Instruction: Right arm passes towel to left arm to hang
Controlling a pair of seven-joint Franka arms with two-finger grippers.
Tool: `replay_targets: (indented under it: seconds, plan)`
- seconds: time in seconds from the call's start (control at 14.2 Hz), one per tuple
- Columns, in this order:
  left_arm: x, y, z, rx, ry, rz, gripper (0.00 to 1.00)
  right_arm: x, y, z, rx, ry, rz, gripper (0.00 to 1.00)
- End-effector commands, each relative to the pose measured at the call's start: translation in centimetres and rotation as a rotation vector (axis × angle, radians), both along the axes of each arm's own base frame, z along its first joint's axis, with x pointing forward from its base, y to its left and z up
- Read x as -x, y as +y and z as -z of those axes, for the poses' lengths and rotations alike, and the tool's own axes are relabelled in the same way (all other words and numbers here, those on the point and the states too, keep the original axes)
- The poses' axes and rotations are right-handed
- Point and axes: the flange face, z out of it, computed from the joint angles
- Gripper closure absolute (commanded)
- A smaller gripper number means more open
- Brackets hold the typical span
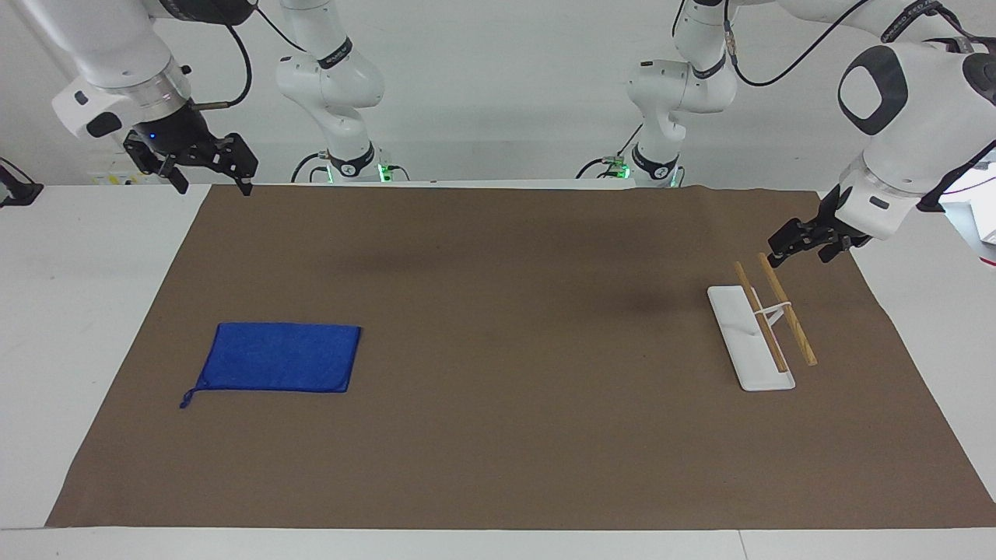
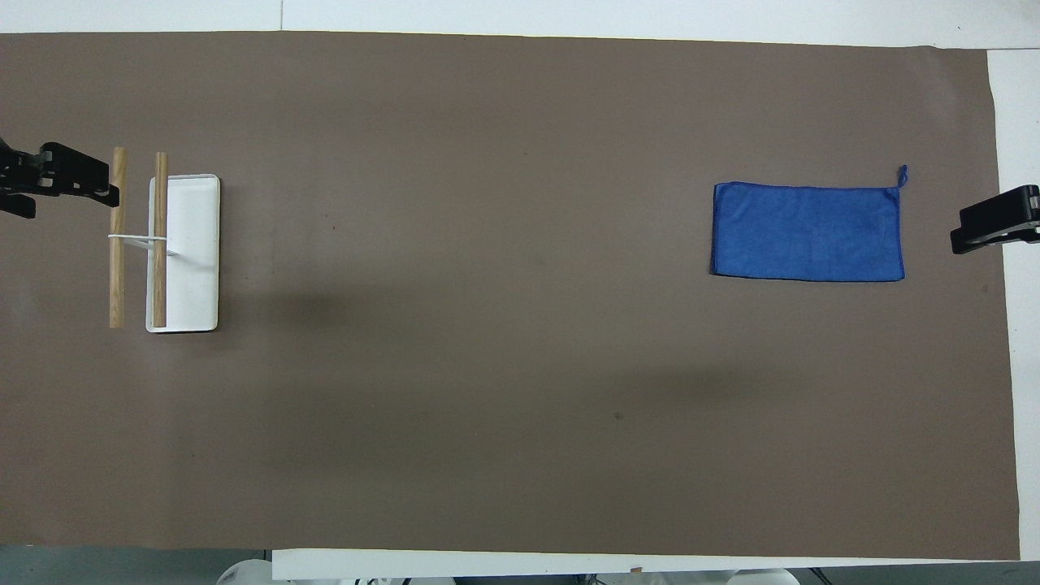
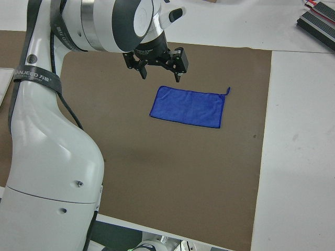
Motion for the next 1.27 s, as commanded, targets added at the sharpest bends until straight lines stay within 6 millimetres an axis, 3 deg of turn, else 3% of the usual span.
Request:
replay_targets:
  seconds: [0.0, 0.28, 0.56, 0.71, 0.85, 1.06, 1.2]
  plan:
    - [0.4, 0.2, 0.2, -0.009, -0.013, 0.005, 0.0, 0.2, -0.1, 0.1, -0.016, 0.0, -0.012, 0.0]
    - [0.2, 0.5, -0.1, -0.018, -0.027, 0.008, 0.0, 0.2, 0.0, 0.1, -0.018, 0.002, -0.009, 0.0]
    - [-0.2, 0.9, -3.6, -0.094, -0.087, 0.025, 0.0, 0.6, 0.1, 0.0, -0.021, 0.017, -0.023, 0.0]
    - [0.2, 1.4, -4.1, -0.092, -0.088, 0.021, 0.0, -0.1, -0.3, 1.2, -0.021, -0.019, -0.056, 0.0]
    - [0.3, 1.5, -4.0, -0.091, -0.076, 0.021, 0.0, -1.8, -0.8, 4.2, -0.015, -0.065, -0.075, 0.0]
    - [0.5, 1.4, -3.9, -0.091, -0.062, 0.021, 0.0, -6.4, -1.6, 11.5, -0.031, -0.066, -0.073, 0.0]
    - [0.6, 1.3, -4.3, -0.09, -0.068, 0.019, 0.0, -8.2, -1.7, 15.8, -0.037, -0.075, -0.073, 0.0]
